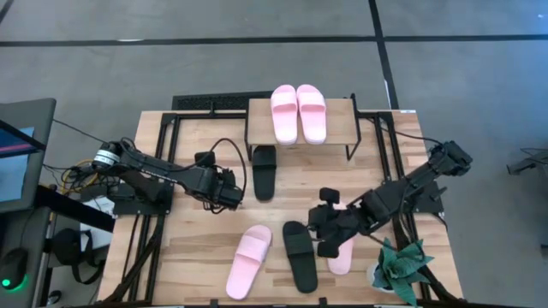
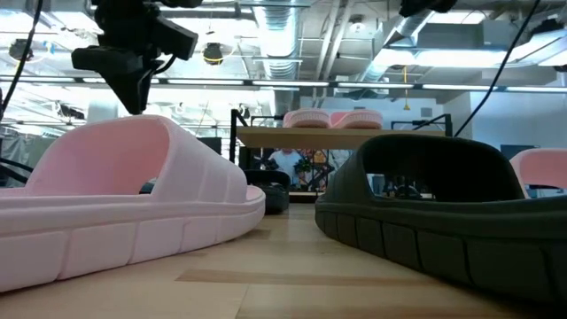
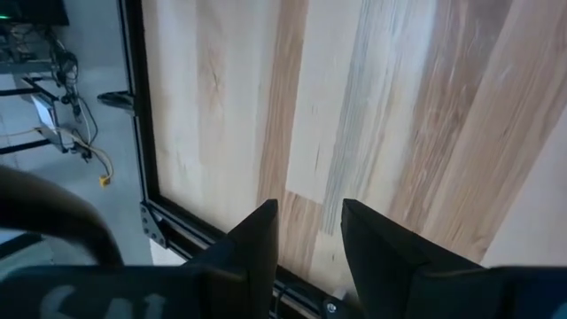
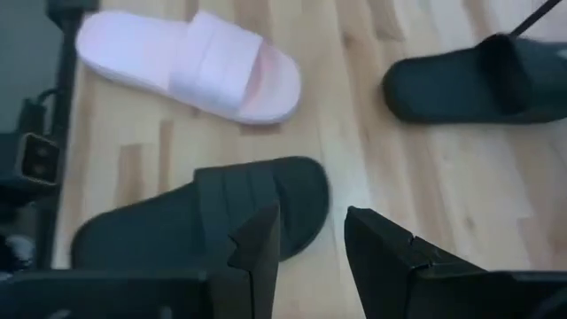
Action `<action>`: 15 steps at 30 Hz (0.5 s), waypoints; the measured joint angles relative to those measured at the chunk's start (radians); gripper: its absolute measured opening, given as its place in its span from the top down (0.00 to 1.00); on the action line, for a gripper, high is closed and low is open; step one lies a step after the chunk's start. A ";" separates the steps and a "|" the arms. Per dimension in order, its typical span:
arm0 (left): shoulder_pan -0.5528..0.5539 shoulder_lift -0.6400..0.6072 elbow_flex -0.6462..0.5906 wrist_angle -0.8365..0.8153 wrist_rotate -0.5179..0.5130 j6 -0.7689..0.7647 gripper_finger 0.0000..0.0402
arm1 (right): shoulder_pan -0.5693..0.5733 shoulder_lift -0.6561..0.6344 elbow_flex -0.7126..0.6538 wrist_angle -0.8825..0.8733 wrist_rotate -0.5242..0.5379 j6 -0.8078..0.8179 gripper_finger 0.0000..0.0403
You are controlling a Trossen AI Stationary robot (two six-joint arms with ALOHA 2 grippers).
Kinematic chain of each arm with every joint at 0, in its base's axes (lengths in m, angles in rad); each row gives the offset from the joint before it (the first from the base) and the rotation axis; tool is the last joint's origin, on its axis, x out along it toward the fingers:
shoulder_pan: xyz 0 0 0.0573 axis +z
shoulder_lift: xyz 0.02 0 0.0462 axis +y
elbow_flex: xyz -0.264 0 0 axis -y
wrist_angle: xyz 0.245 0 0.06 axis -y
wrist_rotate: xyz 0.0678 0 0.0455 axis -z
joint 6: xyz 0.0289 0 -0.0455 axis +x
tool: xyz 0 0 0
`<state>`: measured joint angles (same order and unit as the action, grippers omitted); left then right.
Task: Pick and place slides into the shelf
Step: Put the black slide under the shelf
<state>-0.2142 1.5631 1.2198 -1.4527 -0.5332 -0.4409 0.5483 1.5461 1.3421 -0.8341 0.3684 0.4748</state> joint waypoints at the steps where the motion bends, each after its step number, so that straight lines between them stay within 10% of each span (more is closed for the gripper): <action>1: 0.000 0.000 0.000 0.001 -0.003 -0.001 0.71 | 0.005 0.012 0.003 -0.006 0.015 0.001 0.71; 15: 0.000 0.000 0.000 -0.019 -0.038 0.036 0.71 | 0.084 0.226 0.001 0.109 0.043 0.013 0.71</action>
<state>-0.2142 1.5635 1.2201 -1.4718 -0.5717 -0.4052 0.6319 1.7718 1.3434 -0.7255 0.4109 0.4880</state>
